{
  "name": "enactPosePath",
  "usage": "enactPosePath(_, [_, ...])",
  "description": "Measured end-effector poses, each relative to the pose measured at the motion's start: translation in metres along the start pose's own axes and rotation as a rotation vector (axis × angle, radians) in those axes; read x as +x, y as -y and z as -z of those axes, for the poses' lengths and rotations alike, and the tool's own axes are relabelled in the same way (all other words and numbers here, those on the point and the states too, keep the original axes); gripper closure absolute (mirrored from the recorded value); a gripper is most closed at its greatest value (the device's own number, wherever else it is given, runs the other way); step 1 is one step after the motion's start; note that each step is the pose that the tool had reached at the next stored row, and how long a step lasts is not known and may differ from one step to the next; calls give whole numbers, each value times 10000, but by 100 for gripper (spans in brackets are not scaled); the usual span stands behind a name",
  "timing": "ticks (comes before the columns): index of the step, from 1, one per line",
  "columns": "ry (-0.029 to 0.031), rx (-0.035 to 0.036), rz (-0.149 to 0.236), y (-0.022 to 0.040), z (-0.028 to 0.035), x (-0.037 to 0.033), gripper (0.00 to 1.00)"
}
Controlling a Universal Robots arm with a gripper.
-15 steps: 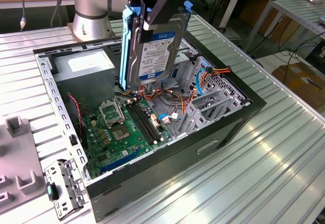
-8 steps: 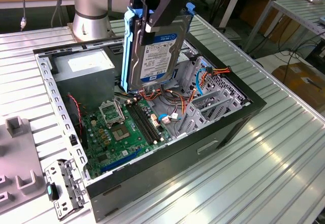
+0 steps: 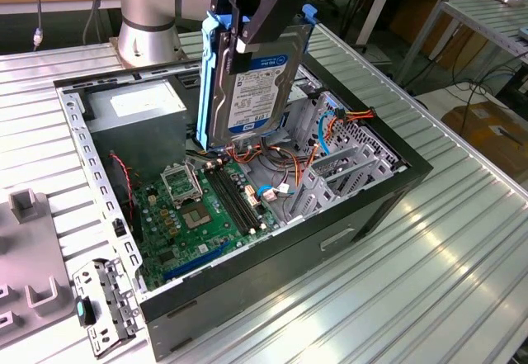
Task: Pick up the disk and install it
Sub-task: 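Insert the disk into the insertion slot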
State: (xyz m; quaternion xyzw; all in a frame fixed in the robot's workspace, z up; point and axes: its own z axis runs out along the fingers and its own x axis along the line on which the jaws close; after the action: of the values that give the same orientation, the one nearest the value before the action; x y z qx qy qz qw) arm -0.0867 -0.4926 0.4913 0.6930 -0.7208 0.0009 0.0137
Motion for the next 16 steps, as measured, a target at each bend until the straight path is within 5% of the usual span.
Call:
enactPosePath(6, [0, 0, 1, 2, 0, 26, 63])
enactPosePath(12, [-2, -1, 1, 23, -5, 172, 63])
enactPosePath(16, [-2, 0, 1, 175, -3, 177, 63])
